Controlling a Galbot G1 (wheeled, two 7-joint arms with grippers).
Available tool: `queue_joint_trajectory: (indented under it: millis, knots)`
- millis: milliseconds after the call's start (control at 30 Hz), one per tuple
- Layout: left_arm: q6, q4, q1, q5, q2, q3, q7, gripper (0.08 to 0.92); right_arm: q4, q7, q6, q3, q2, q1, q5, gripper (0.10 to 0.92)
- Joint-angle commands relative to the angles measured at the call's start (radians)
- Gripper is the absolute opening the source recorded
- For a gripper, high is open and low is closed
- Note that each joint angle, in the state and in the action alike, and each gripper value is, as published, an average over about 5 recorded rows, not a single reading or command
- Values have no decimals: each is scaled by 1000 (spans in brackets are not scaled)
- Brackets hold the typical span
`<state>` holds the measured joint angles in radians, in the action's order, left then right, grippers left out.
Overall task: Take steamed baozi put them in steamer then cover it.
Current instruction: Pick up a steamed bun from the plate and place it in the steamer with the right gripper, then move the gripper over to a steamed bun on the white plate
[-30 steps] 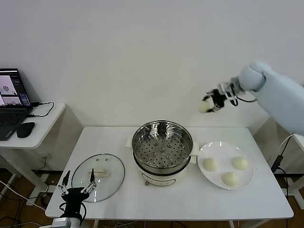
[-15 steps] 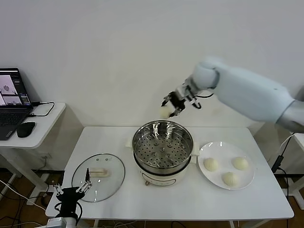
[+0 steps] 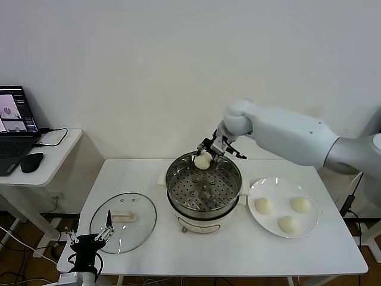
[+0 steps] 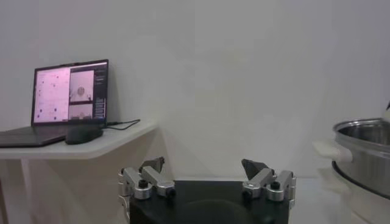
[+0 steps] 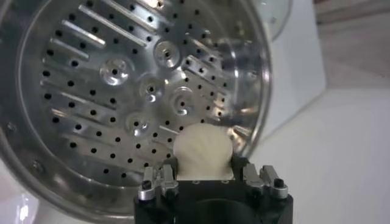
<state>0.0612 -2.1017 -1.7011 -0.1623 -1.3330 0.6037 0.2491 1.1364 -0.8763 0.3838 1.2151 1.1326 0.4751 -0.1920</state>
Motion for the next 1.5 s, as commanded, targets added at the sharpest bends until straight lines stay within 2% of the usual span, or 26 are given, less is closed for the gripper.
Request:
queue_joint_trajectory:
  millis: [33,467,600,700,833,967,1100,1300,1500]
  knots:
    - [-1,2,0,1,-3,-2,0,823,-63,68,110,-4,35,-76,-200,554]
    - [0,-7,-3,1,-7,-1,1,823,-87,106,149,-29,52,-103,-251,569]
    - [-1,-15,-3,2,-7,-3,1,823,-44,86,122,-25,33,-52,-161,657]
    - [-2,-22,-3,1,-6,-2,1,823,34,26,29,4,-9,46,1,741]
    - [-4,-33,-3,-7,0,2,1,823,205,-85,-249,57,-130,196,305,812]
    - [-8,-45,-2,-16,8,6,0,823,360,-127,-494,77,-274,284,449,822]
    - [-9,-54,-6,-18,21,10,-1,823,470,-140,-620,88,-446,313,462,823]
    - [-11,-60,-10,-20,37,11,-2,823,578,-153,-688,86,-695,291,444,822]
    - [-10,-59,-15,-19,45,10,-2,823,609,-148,-703,-77,-828,17,357,823]
